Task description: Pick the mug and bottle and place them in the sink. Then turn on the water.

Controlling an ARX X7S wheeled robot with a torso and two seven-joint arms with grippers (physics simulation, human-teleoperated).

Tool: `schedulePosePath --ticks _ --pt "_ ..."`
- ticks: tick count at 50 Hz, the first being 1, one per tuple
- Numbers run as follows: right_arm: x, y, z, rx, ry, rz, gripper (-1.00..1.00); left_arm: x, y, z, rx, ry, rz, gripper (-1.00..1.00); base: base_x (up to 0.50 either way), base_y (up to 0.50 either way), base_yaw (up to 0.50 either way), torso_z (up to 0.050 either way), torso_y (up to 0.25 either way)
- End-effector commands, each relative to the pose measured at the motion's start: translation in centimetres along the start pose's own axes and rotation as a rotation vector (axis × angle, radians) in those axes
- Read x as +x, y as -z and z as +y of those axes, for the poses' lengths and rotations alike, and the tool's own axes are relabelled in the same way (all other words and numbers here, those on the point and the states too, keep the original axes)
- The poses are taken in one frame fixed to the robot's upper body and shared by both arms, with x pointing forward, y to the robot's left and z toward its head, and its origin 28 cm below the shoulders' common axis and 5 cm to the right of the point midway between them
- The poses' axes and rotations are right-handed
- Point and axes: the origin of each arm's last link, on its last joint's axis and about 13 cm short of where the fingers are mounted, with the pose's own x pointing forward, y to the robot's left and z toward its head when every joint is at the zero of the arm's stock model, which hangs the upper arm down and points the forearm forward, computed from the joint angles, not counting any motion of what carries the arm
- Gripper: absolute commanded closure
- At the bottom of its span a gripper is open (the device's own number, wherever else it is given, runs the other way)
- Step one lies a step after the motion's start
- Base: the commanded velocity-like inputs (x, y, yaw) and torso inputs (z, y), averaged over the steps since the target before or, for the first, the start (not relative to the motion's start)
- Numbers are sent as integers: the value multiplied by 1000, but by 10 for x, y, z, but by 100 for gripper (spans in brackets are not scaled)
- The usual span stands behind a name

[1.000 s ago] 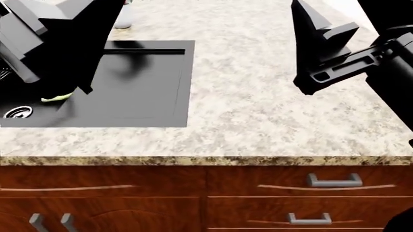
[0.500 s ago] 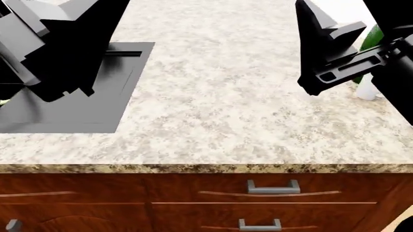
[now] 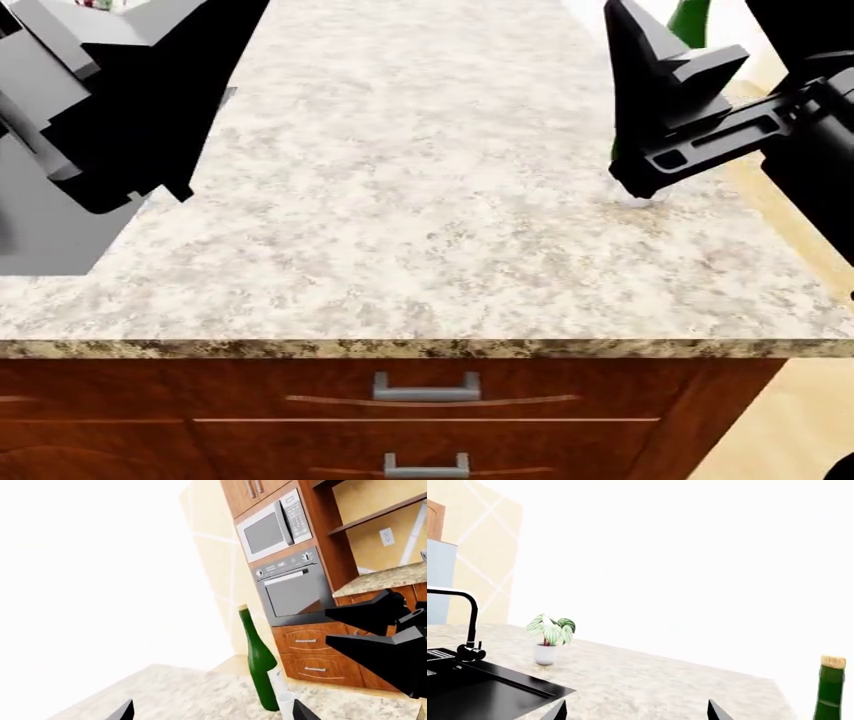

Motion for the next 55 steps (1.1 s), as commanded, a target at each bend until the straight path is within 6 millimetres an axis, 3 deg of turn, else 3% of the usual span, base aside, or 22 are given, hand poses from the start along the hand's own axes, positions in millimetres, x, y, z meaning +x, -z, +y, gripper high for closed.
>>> schedulePosePath --ticks 1,32,55 --pt "0 0 0 -2 -5 -2 -100 0 -1 0 -1 1 -1 -100 -1 -500 0 0 0" --pt "6 -1 7 -3 -47 -14 -100 -5 1 -2 -19 10 3 -100 66 -453 0 0 0" --pt "-3 9 11 18 -109 73 -100 -2 -2 -1 -10 -1 -23 -100 150 -75 0 0 1"
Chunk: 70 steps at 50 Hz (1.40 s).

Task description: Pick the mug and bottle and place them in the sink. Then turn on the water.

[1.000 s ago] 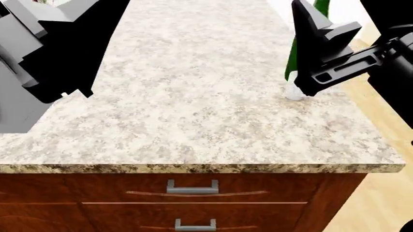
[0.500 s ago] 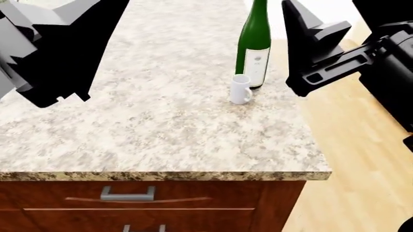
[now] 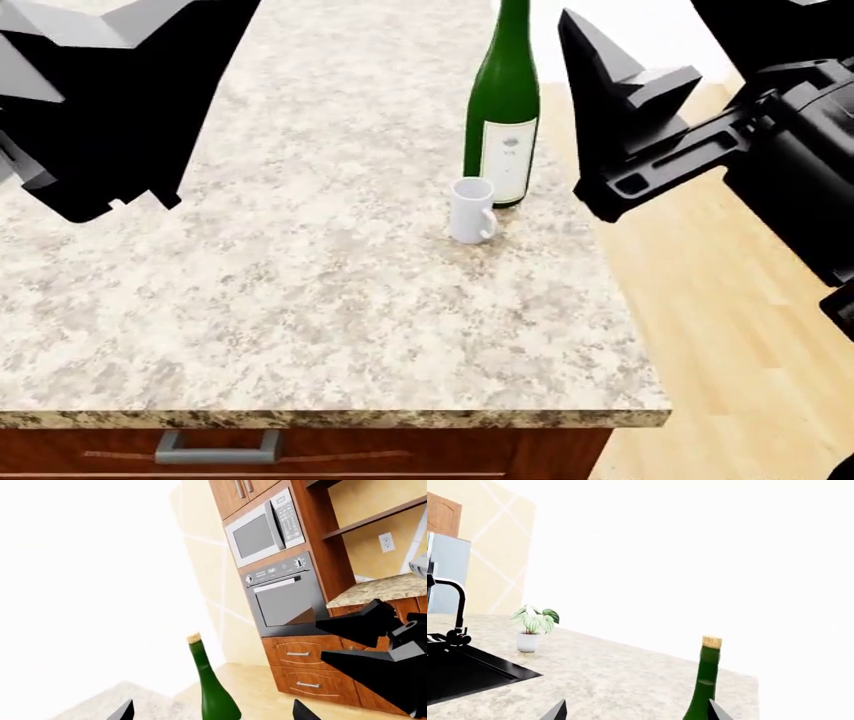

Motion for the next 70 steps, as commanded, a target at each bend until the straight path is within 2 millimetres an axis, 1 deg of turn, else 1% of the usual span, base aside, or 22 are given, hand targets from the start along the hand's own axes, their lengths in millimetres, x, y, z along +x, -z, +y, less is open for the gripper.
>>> schedulePosePath --ticks 1,3,5,11,14,24,28,30,37,39,40,43,45,46,50,55,70 --pt "-9 10 3 16 -43 108 -100 3 -3 0 7 -3 -15 -100 0 0 0 0 0" --pt "-12 13 5 13 -62 119 -100 4 -4 1 8 -2 -17 -100 0 0 0 0 0" --pt "-15 19 6 31 -87 176 -100 5 -5 2 11 -6 -21 -100 0 0 0 0 0" --pt "-21 26 8 45 -92 208 -100 5 -4 2 9 -7 -24 -100 0 0 0 0 0" --pt "-25 32 11 48 -147 265 -100 6 -5 1 8 -5 -23 -100 0 0 0 0 0" --pt "-24 47 11 48 -158 324 -100 11 -1 1 -2 12 -19 -100 0 0 0 0 0" --pt "-20 53 8 63 -128 337 -100 11 -3 1 -2 16 -20 -100 0 0 0 0 0" --pt "-21 55 7 22 -127 331 -100 11 -3 0 -1 17 -19 -100 25 0 0 0 0" --pt "-24 53 4 25 -118 319 -100 10 -3 0 0 17 -22 -100 336 -1 0 0 0" --pt "-26 54 5 22 -119 325 -100 11 -4 0 1 16 -24 -100 314 -1 0 0 0" --pt "-28 55 5 27 -121 360 -100 11 -4 0 2 18 -24 -100 152 0 0 0 0" --pt "-30 56 5 46 -121 356 -100 11 -4 0 4 21 -22 -100 0 0 0 0 0" --pt "-32 55 6 64 -138 371 -100 11 -5 0 3 21 -23 -100 0 0 0 0 0" --pt "-34 54 7 47 -173 363 -100 11 -4 -1 4 23 -21 -100 0 0 0 0 0" --pt "-35 53 4 65 -136 347 -100 11 -5 -1 6 23 -21 -100 49 0 0 0 0" --pt "-36 52 3 61 -139 343 -100 11 -5 -1 5 23 -23 -100 257 0 0 0 0" --pt "-45 54 10 77 -249 387 -100 13 -7 -1 6 31 -22 -100 14 0 0 0 1"
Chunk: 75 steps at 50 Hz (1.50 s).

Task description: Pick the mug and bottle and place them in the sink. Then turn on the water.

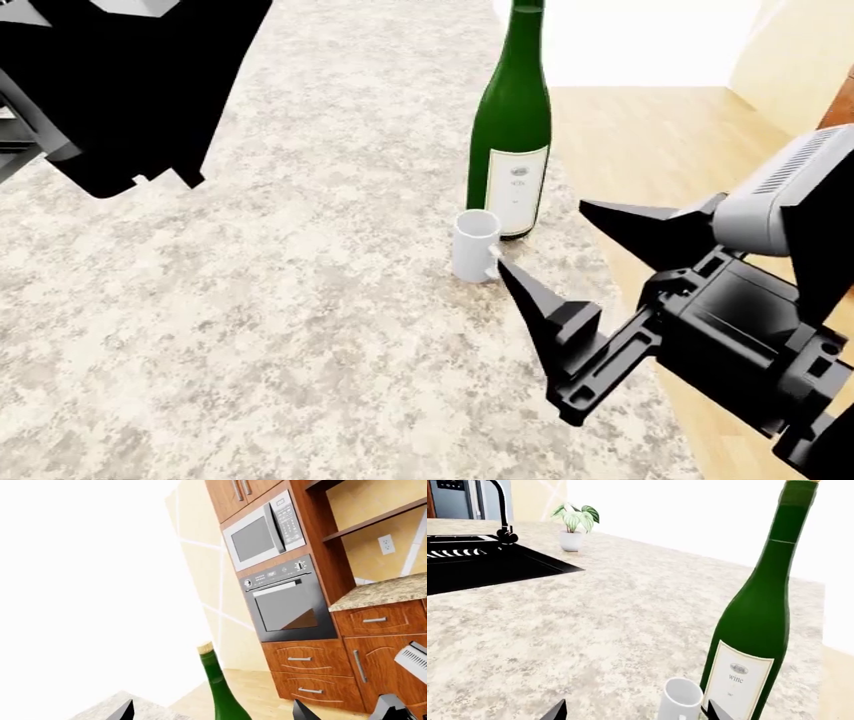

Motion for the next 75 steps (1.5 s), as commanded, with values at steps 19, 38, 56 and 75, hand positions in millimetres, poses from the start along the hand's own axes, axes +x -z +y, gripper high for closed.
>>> schedulePosePath --ticks 19,38,56,75 --pt "28 20 2 53 -2 79 -100 7 0 -5 3 37 -9 -100 0 0 0 0 0" --pt "51 36 8 106 8 126 -100 11 1 -6 -4 53 -12 -100 0 0 0 0 0" --pt "65 48 5 128 126 105 -100 9 3 -6 -8 48 -11 -100 0 0 0 0 0" --pt "73 53 16 121 108 111 -100 8 3 -7 -9 51 -13 -100 0 0 0 0 0"
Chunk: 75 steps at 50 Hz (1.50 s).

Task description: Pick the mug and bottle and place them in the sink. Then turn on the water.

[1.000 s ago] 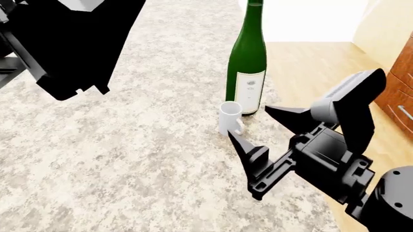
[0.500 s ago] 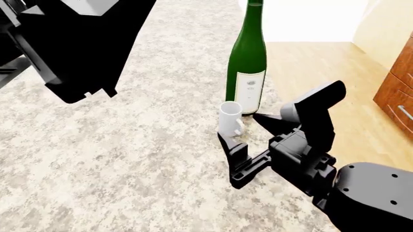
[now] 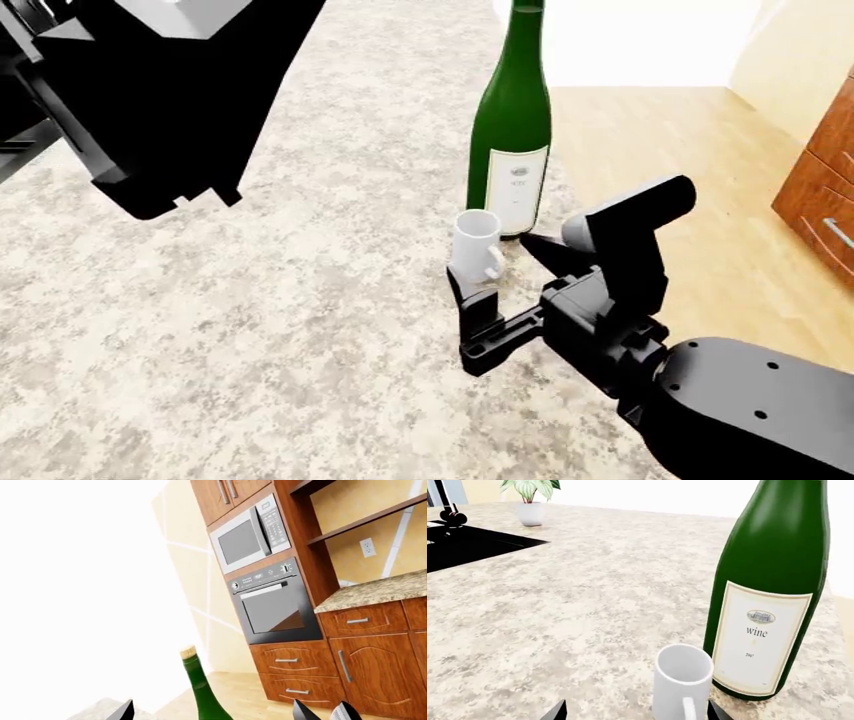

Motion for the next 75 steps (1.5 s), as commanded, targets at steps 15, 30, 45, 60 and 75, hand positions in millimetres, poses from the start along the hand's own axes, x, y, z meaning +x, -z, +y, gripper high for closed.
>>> schedulePosePath --ticks 15,30,45,60,75 --pt "15 14 8 21 70 -24 -100 -1 -1 0 1 -1 -3 -100 0 0 0 0 0" --pt "28 16 14 30 98 -34 -100 -3 -1 -1 -1 0 -6 -100 0 0 0 0 0" --pt "44 25 18 26 177 -53 -100 -3 -2 -1 0 -1 -7 -100 0 0 0 0 0" --pt "53 34 16 23 237 -41 -100 -3 -2 -1 1 -3 -7 -100 0 0 0 0 0" --pt "63 38 22 30 279 -48 -100 -4 -3 0 2 -4 -8 -100 0 0 0 0 0"
